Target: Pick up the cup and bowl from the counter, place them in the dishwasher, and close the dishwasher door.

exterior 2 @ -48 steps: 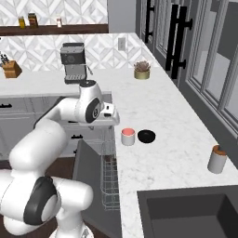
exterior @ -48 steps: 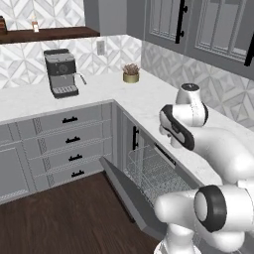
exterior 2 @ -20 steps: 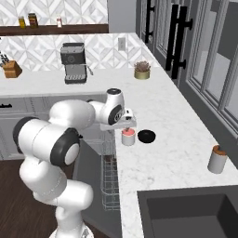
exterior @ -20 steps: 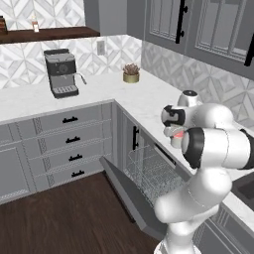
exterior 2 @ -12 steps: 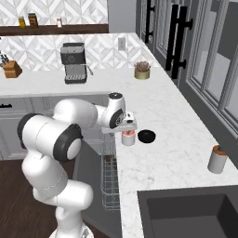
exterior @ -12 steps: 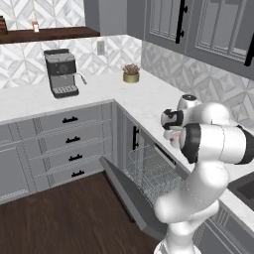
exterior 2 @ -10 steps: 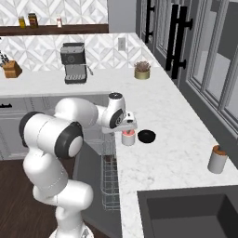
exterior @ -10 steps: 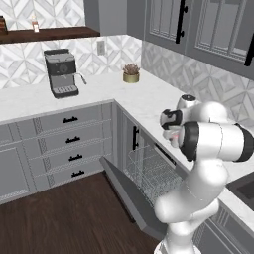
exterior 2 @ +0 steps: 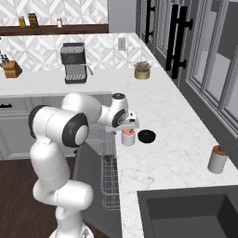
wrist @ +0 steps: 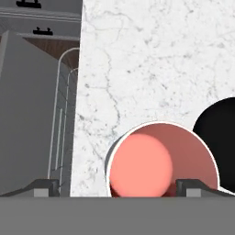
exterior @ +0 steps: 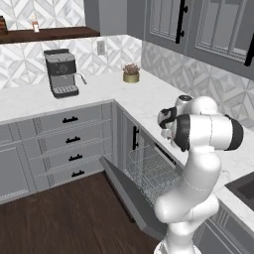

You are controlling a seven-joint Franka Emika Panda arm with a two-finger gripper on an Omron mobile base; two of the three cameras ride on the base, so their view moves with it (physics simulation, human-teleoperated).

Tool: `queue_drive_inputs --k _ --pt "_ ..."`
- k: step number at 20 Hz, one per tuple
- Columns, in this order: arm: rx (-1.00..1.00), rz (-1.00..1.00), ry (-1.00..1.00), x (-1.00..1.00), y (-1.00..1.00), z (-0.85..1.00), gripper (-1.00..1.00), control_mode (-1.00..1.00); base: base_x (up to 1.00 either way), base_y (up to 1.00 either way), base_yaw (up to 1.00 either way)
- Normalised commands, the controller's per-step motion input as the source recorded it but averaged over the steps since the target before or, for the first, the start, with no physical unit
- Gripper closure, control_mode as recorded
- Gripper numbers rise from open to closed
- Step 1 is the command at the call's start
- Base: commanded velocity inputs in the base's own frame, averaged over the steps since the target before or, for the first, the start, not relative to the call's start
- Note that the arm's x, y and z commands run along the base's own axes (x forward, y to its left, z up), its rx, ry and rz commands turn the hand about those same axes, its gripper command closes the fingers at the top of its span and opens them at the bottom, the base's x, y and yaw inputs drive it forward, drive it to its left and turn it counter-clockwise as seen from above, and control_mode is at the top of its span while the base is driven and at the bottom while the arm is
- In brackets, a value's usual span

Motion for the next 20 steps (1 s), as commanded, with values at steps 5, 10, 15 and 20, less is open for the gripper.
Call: queue_drive_inputs --k 5,10,15,20 --pt "0.0 0.0 0.0 0.05 0.0 -0.4 -1.0 -1.0 0.0 0.0 0.0" --pt "0.0 0.0 0.01 0.0 0.0 -0.38 1.0 -1.0 0.0 0.0 0.0" --pt "0.0 0.0 0.01 0.0 0.0 0.0 1.0 -1.0 0.0 0.0 0.0" --pt "0.0 0.0 -0.11 -0.21 0.1 0.01 1.0 -1.0 0.0 0.0 0.0"
